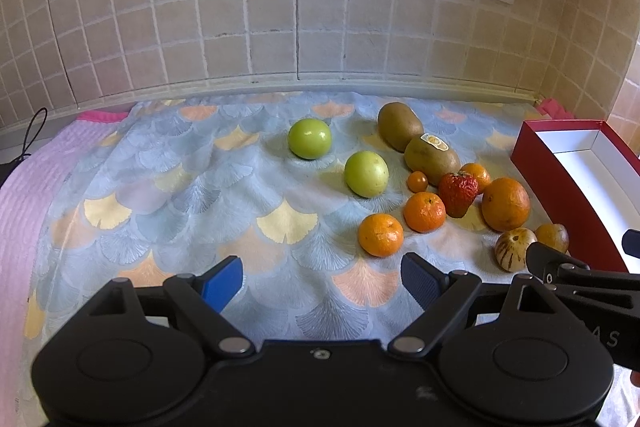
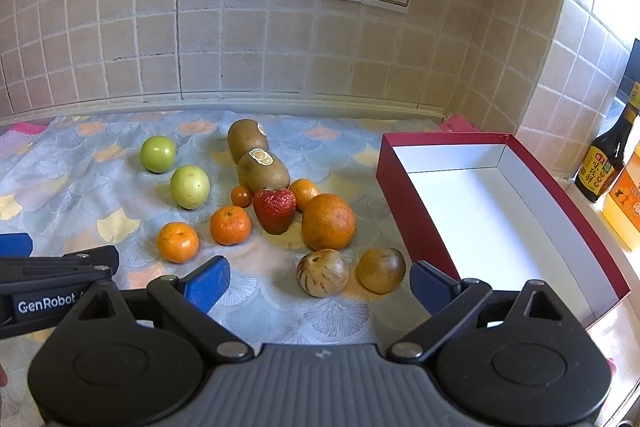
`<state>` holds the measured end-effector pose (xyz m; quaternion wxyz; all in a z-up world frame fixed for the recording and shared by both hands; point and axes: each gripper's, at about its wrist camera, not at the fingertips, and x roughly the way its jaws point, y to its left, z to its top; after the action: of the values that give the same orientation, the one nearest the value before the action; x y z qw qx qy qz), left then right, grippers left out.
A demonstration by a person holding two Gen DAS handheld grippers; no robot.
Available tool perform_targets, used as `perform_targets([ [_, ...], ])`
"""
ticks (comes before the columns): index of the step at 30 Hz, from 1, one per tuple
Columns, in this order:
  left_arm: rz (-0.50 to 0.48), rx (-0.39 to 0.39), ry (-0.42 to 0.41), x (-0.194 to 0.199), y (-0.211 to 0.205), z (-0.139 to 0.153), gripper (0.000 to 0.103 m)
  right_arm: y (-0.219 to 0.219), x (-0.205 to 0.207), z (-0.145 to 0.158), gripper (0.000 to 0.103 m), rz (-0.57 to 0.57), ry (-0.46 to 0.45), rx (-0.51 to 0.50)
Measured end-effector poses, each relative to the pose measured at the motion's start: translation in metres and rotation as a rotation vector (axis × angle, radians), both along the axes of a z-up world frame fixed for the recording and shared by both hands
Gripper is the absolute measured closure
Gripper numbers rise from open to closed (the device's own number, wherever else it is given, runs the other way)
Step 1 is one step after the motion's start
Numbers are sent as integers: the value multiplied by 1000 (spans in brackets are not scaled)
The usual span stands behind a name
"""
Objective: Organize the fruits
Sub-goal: 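Move both tools toward the fruit pile, then grasp a mandarin with the left tool while the right tool grasps a brown pear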
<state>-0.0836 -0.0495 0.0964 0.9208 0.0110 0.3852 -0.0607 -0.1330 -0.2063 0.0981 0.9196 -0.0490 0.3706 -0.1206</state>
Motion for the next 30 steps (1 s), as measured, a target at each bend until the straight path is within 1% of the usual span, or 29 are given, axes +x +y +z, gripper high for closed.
perform_targets([
  [3, -3, -21, 21, 2, 1, -3, 1, -1, 0, 1, 5, -3, -11, -2],
  [8, -7, -8, 23, 3, -2, -5, 1, -3, 1, -2, 5, -7, -9, 1],
  [9, -7, -10, 24, 3, -2, -6, 1, -3, 1, -2, 5, -29, 16, 1],
  [10, -9, -11, 26, 4, -2, -6, 1, -4, 2, -3, 5, -30, 18, 4],
  [14, -15, -11, 33, 7, -5, -9, 1, -4, 2, -6, 5, -39, 12, -16],
  [18, -29, -26, 42, 12, -3, -14, 1, -8, 2, -11, 5, -35, -7, -9],
  [20, -50, -39, 39, 15, -1, -17, 1, -11, 4, -14, 5, -35, -13, 7],
  [22, -97, -34, 25, 18, -2, -19, 1, -15, 6, -17, 5, -40, -6, 33],
  [24, -118, -8, 6, 20, -5, -21, 1, -17, 10, -21, 8, -43, 9, 31],
  [25, -127, 3, -2, 23, -7, -22, 1, -17, 14, -24, 11, -41, 19, 35],
  [26, -136, 4, -5, 26, -8, -24, 1, -18, 17, -27, 13, -44, 28, 34],
  [30, -173, -31, 19, 47, -9, -33, 1, -27, 30, -36, 20, -60, 40, 30],
])
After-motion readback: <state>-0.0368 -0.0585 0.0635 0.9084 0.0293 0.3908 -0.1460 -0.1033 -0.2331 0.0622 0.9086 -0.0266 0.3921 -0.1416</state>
